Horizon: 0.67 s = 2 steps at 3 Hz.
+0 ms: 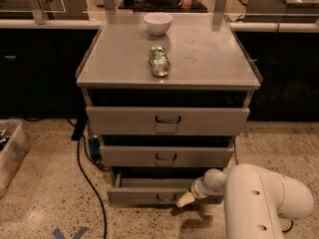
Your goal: Open bottom drawer
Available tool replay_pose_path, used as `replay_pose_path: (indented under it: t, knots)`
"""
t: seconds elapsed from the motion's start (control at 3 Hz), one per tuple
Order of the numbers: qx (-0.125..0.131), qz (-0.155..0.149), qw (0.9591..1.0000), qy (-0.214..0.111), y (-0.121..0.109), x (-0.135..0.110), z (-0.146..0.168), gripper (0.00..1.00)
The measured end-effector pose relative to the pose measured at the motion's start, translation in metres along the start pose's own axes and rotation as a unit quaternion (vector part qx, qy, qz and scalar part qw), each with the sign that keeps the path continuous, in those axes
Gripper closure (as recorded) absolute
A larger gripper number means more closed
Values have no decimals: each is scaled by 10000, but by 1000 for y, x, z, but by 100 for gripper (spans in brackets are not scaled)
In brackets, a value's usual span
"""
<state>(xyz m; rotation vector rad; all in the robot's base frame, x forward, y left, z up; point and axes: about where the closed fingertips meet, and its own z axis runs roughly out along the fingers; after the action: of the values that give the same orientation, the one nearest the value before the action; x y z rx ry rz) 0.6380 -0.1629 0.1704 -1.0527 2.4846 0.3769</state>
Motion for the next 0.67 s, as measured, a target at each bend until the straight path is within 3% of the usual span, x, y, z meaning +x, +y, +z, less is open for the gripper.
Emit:
replay_pose_path:
  t: [0.33,0.67]
  knots:
    - [0,0,10000,0,0,0,0,0]
    - [-63,-23,9999,154,18,10,3,0]
